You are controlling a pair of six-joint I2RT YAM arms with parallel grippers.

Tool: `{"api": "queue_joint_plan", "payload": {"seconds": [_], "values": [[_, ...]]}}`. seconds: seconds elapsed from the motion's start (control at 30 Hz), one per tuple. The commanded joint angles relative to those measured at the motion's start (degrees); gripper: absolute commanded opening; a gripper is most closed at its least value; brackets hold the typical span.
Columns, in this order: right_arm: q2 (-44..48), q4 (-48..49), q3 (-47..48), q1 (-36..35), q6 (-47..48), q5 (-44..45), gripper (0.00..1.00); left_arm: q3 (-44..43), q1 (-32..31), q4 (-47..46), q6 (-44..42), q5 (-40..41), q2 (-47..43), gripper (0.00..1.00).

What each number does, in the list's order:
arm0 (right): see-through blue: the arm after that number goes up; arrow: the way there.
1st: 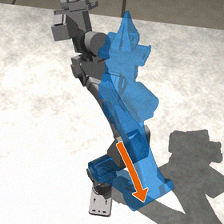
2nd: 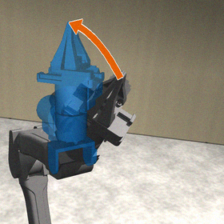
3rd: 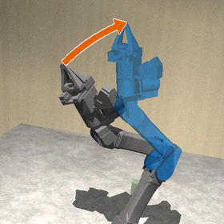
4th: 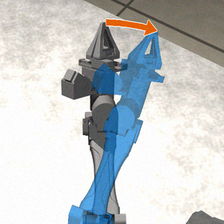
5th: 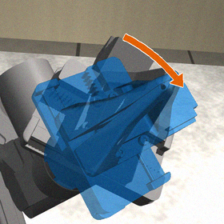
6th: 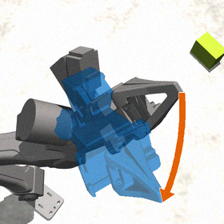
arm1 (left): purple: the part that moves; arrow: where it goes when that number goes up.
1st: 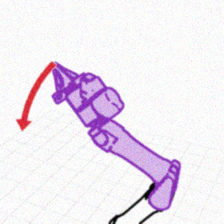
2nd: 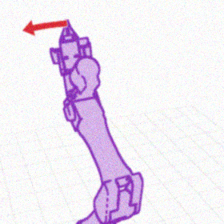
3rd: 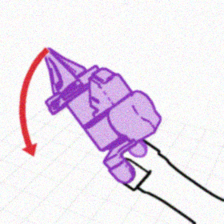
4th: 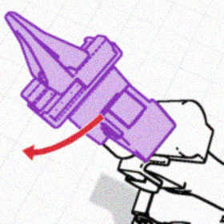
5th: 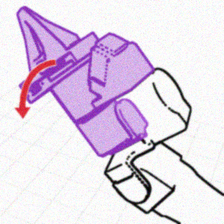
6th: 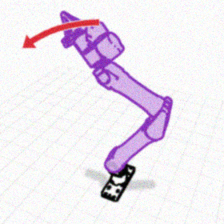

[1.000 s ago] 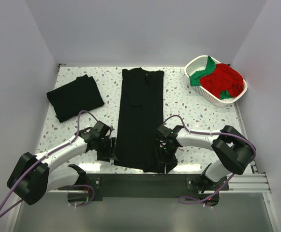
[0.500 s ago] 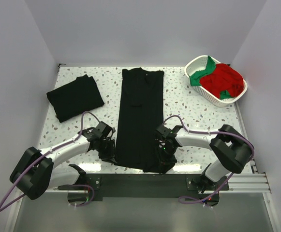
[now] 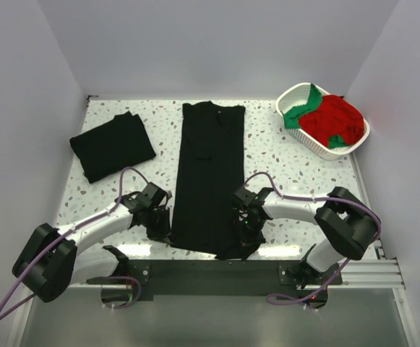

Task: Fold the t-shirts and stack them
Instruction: Fold the tshirt

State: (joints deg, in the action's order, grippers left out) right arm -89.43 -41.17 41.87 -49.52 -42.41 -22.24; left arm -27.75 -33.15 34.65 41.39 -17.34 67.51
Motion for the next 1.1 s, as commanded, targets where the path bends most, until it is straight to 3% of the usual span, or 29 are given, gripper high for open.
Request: {"api": "queue_joint_plan", "payload": {"seconds": [0.0,0.4,0.63,1.07], "values": [[2.76,-3.12,1.20,-0.40,-0.04,2.46,0.00,0.50,-0.43,0.94,0.54,0.21,-3.08,0.00],[8.65,-8.66,2.60,-0.40,-1.26,3.69,0.00,-1.43,-2.36,4.63,4.23,-2.00,-9.76,0.00],[12.00,-12.71,10.33,0.29,-3.64,11.07,0.00,-8.98,-2.36,6.66,4.49,3.97,-10.12,0.00],[6.11,-7.26,18.41,5.83,-5.58,19.59,0.00,-15.22,-2.27,-2.31,4.76,12.58,-3.09,0.00]]}}
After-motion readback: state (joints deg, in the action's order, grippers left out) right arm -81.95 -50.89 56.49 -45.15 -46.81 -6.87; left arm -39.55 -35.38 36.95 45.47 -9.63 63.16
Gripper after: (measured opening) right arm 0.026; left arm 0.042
